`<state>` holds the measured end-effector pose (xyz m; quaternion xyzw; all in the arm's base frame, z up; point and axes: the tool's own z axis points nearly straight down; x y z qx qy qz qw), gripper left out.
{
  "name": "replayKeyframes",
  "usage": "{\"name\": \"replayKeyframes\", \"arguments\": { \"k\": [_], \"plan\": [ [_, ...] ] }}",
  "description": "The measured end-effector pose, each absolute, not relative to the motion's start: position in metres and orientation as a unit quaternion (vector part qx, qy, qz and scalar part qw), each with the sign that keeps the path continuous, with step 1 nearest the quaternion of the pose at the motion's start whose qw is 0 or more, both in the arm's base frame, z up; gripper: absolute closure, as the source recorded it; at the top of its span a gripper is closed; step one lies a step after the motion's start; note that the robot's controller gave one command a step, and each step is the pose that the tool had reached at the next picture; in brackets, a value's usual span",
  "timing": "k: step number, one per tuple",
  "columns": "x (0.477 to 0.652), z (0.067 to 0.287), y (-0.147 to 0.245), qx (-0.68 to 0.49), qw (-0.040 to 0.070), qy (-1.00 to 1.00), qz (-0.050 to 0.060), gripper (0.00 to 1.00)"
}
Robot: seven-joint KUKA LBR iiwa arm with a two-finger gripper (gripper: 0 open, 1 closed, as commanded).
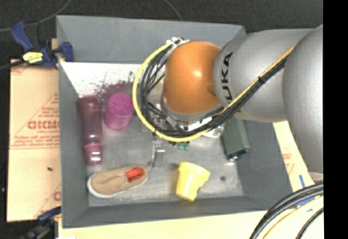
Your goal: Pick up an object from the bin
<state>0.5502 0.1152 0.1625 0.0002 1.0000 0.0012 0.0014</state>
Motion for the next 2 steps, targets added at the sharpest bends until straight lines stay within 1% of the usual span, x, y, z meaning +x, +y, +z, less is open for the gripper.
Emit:
{"name": "replayKeyframes", "arguments": {
  "k": [1,2],
  "plan": [
    [0.517,0.067,0.186,0.0,-0.008,1.0,-0.007,0.0],
    [0.529,0.132,0.191,-0.059,0.005,0.998,0.001,0.0]
  ]
}}
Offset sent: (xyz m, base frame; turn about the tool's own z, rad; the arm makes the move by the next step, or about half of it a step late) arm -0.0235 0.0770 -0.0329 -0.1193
